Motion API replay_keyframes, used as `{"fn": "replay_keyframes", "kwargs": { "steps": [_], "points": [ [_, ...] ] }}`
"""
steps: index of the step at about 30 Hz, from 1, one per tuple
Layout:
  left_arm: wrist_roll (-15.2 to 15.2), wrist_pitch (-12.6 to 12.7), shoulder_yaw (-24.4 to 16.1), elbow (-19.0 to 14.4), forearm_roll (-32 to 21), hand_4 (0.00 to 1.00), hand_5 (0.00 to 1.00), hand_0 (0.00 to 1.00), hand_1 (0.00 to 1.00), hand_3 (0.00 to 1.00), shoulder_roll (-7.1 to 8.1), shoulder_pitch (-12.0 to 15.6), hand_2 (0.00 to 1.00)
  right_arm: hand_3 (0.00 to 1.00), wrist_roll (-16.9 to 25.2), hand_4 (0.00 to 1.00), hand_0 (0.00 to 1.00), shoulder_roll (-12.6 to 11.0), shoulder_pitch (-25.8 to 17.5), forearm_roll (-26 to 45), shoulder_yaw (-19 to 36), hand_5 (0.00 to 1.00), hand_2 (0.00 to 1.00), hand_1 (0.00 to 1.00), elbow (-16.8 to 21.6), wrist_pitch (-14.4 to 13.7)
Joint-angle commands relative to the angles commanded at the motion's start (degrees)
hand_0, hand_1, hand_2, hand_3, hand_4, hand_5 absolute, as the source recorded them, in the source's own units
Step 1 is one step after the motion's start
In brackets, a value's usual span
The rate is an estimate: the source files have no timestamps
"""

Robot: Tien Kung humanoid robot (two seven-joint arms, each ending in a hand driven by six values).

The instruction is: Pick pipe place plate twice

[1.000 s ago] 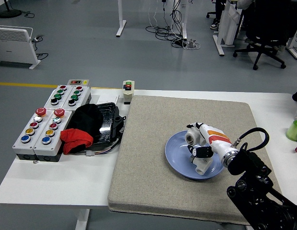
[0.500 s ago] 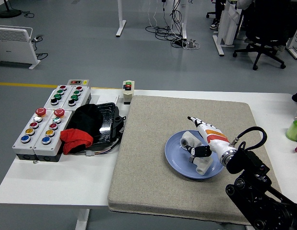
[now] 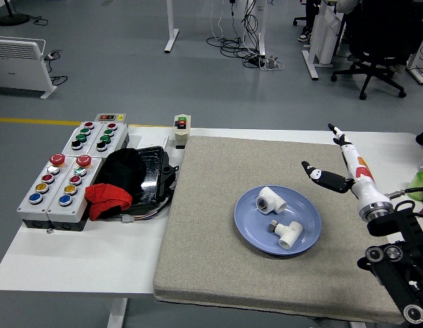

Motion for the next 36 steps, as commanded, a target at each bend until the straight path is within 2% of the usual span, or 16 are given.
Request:
{"fn": "replay_keyframes", "kwargs": {
  "steps": [3,4,9,10,15,16,21,22,31,36],
  "points": [
    [0.2,0.0,-0.2,0.0,0.3,0.289,0.998,0.697,0.662,0.620,-0.01,0.1,0.683,0.963,0.1,0.686,0.943,0.8,-2.3,7.4,5.8,0.405,0.998,0.891,2.9,1.2],
    [0.2,0.0,-0.2,0.0,0.3,0.289,0.998,0.696,0.662,0.620,-0.01,0.1,0.683,0.879,-0.1,0.663,0.910,1.0,-3.0,9.7,7.7,0.476,0.984,0.851,3.5,1.7],
    [0.1,0.0,0.0,0.0,0.3,0.289,0.998,0.696,0.662,0.620,0.05,0.1,0.683,0.879,-0.9,0.663,0.910,1.6,-7.5,21.8,15.6,0.476,0.984,0.851,5.6,4.4],
    [0.0,-0.1,0.0,0.0,0.2,0.288,0.998,0.696,0.662,0.620,0.06,0.1,0.682,0.870,-1.0,0.640,0.913,1.6,-8.2,24.4,16.6,0.599,0.975,0.849,5.9,4.6],
    [0.0,-0.1,0.2,0.0,0.2,0.288,0.998,0.696,0.662,0.620,0.13,-0.1,0.682,0.870,-2.4,0.640,0.913,1.4,-12.4,36.3,19.2,0.599,0.975,0.849,7.3,6.7],
    [0.0,-0.1,0.2,0.0,0.2,0.288,0.998,0.696,0.663,0.619,0.13,-0.1,0.682,0.883,-2.6,0.628,0.902,1.4,-12.6,38.6,19.3,0.672,0.955,0.823,7.4,6.9],
    [0.0,-0.2,0.6,0.0,-0.1,0.288,0.998,0.696,0.663,0.619,0.12,-0.4,0.682,0.883,-3.4,0.628,0.902,0.9,-14.5,50.1,20.5,0.672,0.955,0.823,8.4,8.8],
    [0.0,-0.2,0.6,0.1,-0.1,0.287,0.998,0.696,0.662,0.621,0.11,-0.5,0.684,0.889,-3.4,0.628,0.895,0.9,-14.6,51.1,20.6,0.698,0.953,0.811,8.5,9.0],
    [-0.3,-0.5,1.0,0.1,-1.0,0.288,0.998,0.695,0.663,0.620,0.19,-0.5,0.683,0.888,-3.5,0.631,0.905,1.1,-13.9,50.8,20.7,0.703,0.951,0.810,8.5,9.0],
    [-0.7,-0.3,-0.6,0.1,-0.2,0.288,0.998,0.695,0.664,0.619,0.33,-0.4,0.683,0.886,-3.4,0.633,0.909,1.2,-13.5,50.3,20.8,0.703,0.951,0.812,8.4,8.9]
  ]
}}
